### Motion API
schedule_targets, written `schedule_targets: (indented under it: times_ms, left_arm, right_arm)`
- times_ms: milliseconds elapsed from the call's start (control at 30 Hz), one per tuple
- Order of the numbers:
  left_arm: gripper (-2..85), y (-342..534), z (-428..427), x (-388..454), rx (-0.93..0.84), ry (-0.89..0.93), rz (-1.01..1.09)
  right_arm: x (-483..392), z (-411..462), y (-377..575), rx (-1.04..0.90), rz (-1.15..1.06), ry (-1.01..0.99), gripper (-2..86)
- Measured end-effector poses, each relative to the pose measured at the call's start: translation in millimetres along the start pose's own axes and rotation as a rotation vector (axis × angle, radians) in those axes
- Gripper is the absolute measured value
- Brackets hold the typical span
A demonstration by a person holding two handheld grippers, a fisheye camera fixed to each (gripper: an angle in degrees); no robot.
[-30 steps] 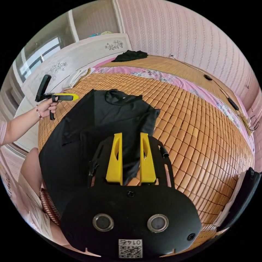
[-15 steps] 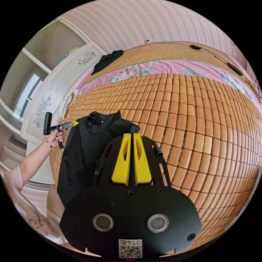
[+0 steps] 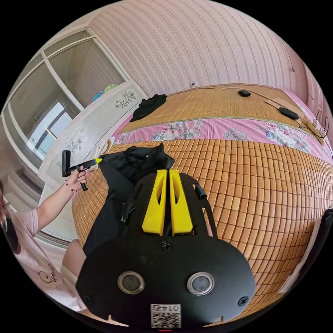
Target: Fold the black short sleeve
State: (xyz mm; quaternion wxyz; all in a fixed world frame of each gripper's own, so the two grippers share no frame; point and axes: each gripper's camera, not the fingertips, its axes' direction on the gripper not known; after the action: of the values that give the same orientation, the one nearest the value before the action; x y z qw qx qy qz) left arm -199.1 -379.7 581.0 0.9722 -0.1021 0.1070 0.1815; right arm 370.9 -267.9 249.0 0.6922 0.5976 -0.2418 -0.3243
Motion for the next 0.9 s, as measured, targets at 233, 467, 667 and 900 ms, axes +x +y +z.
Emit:
schedule_targets:
  times_ms: [233,467,667,900]
  left_arm:
    - [-1.0,107.5,-82.5,60.2,-0.092,0.008,0.156]
    - [-1.0,290.8,-90.7,65.4,-0.241,0.029,-0.111]
    - [-1.0,332.6,-93.8,62.0,-0.206,-0.004,-0.216]
    - [-1.0,329.8,-135.4,76.0,-0.123,0.035,-0.166]
  right_arm:
    - [-54.7,-68.5,139.6,-0.032,-0.013,-0.161,0.6]
    - [-66.9,-16.8,294.7,-0.254,0.191,-0.082,0.7]
    - [-85.5,-44.2,305.7,-0.104,0.199,-0.043,0.7]
    - [-117.9,-97.0,320.6,0.045,0.184,-0.066,0.7]
